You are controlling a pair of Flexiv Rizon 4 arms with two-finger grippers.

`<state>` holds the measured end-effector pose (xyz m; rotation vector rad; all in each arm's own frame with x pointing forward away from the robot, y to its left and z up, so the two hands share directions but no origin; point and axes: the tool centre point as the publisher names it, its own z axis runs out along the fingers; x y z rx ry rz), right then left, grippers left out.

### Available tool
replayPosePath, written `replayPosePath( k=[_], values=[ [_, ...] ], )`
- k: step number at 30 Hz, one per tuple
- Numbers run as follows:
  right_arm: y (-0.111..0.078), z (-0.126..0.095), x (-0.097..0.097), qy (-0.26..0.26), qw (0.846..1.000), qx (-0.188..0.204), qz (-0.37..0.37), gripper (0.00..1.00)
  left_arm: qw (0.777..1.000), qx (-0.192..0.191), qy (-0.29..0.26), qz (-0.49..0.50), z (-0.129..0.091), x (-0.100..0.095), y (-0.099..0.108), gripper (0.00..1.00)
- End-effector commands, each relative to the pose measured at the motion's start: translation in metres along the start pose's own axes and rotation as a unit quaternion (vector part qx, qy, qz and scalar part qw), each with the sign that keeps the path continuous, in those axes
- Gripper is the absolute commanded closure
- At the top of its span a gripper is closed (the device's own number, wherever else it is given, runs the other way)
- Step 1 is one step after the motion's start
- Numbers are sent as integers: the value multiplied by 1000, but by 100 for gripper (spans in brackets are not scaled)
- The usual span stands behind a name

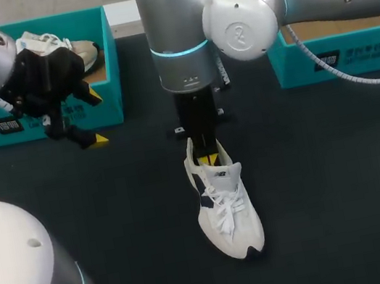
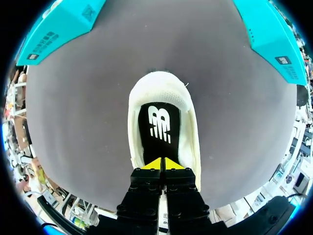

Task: Take the shoe out of the shoebox, open the shoe tongue, remove and reinsert the insole, then place the shoe into the shoebox

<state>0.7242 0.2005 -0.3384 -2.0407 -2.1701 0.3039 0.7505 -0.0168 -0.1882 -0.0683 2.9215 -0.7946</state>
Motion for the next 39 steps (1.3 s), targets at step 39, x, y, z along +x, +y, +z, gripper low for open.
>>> replayPosePath(
  k=[39],
  values=[
    [-40, -6, -12, -13, 1000, -10, -20, 0, 1000, 0, -1, 0, 0, 1, 1, 0]
  ],
)
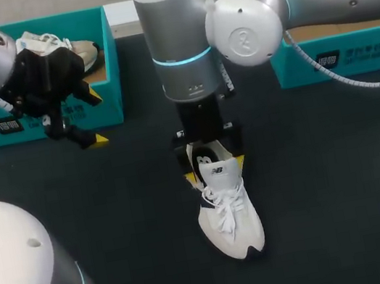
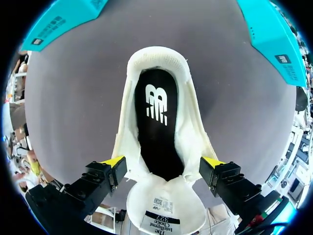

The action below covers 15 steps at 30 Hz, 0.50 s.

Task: Take the shoe out of the shoebox, open the shoe tongue, remove and reinsert the insole, then place the shoe into the shoebox

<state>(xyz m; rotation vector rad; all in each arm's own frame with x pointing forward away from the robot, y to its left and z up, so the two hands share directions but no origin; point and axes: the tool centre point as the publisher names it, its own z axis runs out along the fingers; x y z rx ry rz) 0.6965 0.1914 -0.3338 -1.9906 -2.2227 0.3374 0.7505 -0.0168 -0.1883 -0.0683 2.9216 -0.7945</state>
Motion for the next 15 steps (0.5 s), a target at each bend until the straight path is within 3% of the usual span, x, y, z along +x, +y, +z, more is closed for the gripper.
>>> replayPosePath(
  k=[1, 6, 15],
  values=[
    [-15, -11, -4, -4, 1000, -20, 4, 0, 1000, 0, -1, 0, 0, 1, 1, 0],
    [-26, -23, -4, -12, 999, -41, 6, 0, 1000, 0, -1, 0, 0, 1, 1, 0],
    [-45, -38, -14, -13, 999, -35, 12, 0, 1000, 0, -1, 0, 0, 1, 1, 0]
  ],
)
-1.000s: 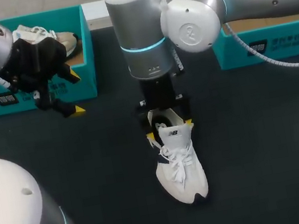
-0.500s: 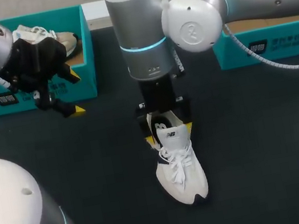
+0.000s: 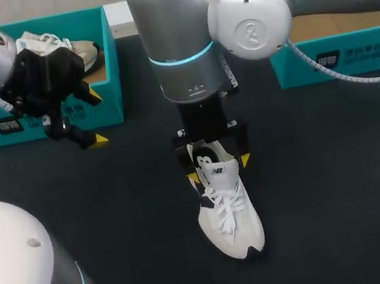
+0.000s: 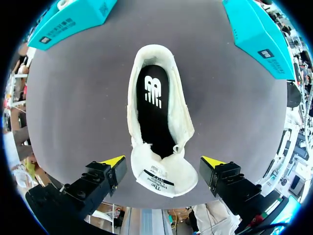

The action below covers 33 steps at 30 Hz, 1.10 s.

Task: Take the shoe out of the shoebox, open the shoe tongue, remove and reinsert the insole, then place the shoe into the shoebox

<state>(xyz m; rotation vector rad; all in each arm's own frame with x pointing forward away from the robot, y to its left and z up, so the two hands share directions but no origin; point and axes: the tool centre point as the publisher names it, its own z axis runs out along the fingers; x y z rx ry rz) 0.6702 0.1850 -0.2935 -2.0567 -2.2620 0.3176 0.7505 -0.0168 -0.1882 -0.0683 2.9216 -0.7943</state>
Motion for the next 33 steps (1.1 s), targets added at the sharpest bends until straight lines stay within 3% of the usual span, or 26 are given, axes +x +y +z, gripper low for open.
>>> replayPosePath(
  k=[1, 15, 18, 19, 21, 22, 23, 33],
  values=[
    [-10, -7, -10, 6, 1000, -3, 4, 0, 1000, 0, -1, 0, 0, 1, 1, 0],
    [-38, -19, -11, 22, 1000, 8, -15, 0, 1000, 0, -1, 0, 0, 1, 1, 0],
    [-42, -14, -8, 18, 999, 18, -23, 20, 1000, 0, -1, 0, 0, 1, 1, 0],
    [-42, -13, -8, 19, 999, 21, -26, 34, 1000, 0, -1, 0, 0, 1, 1, 0],
    [-42, -10, -4, 21, 999, 30, -30, 44, 1000, 0, -1, 0, 0, 1, 1, 0],
    [-42, -9, -3, 22, 999, 34, -32, 57, 1000, 0, -1, 0, 0, 1, 1, 0],
    [-42, -8, -2, 23, 999, 35, -35, 61, 1000, 0, -1, 0, 0, 1, 1, 0],
    [-29, 5, 0, 13, 998, 52, -45, 60, 1000, 0, -1, 0, 0, 1, 1, 0]
  ],
)
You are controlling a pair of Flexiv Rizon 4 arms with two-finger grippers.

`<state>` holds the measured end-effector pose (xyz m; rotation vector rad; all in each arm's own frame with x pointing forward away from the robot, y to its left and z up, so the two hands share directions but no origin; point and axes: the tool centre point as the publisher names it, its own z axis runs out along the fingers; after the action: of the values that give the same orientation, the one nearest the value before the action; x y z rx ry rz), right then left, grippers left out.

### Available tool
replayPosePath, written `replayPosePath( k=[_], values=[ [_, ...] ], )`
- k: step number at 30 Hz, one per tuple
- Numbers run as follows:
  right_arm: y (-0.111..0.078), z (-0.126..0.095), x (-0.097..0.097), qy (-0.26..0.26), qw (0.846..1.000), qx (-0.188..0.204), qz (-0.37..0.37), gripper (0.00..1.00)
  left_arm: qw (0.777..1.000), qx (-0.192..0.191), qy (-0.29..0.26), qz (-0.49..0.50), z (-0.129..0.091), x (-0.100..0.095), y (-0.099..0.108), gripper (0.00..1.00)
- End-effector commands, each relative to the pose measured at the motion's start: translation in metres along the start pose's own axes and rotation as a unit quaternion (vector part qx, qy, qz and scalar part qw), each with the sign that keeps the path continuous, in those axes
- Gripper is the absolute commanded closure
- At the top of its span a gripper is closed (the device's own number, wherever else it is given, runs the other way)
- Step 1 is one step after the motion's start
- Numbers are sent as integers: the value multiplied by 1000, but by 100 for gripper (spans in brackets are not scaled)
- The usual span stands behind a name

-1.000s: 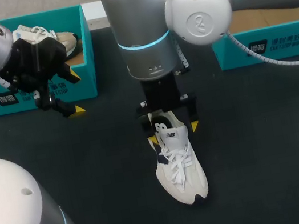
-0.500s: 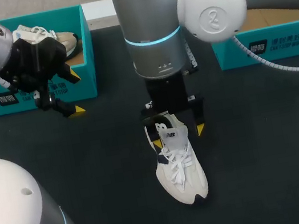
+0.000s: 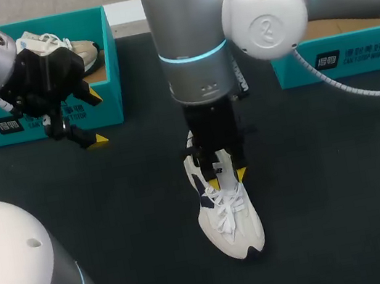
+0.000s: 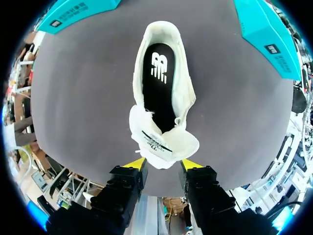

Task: Take the shoe out of the shoebox, open the shoe tongue, remove and reinsert the insole, then place the shoe into the shoebox

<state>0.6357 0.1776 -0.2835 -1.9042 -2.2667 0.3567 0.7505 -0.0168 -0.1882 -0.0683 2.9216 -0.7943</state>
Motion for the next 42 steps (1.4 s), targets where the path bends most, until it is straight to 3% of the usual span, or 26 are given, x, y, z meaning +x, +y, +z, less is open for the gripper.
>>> replayPosePath(
  k=[1, 13, 16, 19, 21, 27, 30, 37, 42],
  values=[
    [11, 10, 4, -9, 1000, 13, -2, 59, 1000, 0, -1, 0, 0, 1, 1, 0],
    [55, 28, 9, -16, 1000, -4, 9, 59, 1000, 0, -1, 0, 0, 1, 1, 0],
    [54, 20, 7, -6, 1000, -10, 7, 63, 1000, 0, -1, 0, 0, 1, 1, 0],
    [49, 9, 9, 12, 1000, -13, 1, 54, 1000, 0, -1, 0, 0, 1, 1, 0],
    [47, 5, 12, 26, 1000, -14, -6, 55, 1000, 0, -1, 0, 0, 1, 1, 0],
    [60, 17, 16, 20, 1000, -3, 2, 60, 1000, 0, -1, 0, 0, 1, 1, 0],
    [61, 11, 12, 22, 1000, -16, 6, 60, 1000, 0, -1, 0, 0, 1, 1, 0],
    [49, -5, 2, 16, 999, -39, 5, 51, 1000, 0, -1, 0, 0, 1, 1, 0],
    [47, -5, 8, 32, 999, -27, -9, 51, 1000, 0, -1, 0, 0, 1, 1, 0]
  ],
)
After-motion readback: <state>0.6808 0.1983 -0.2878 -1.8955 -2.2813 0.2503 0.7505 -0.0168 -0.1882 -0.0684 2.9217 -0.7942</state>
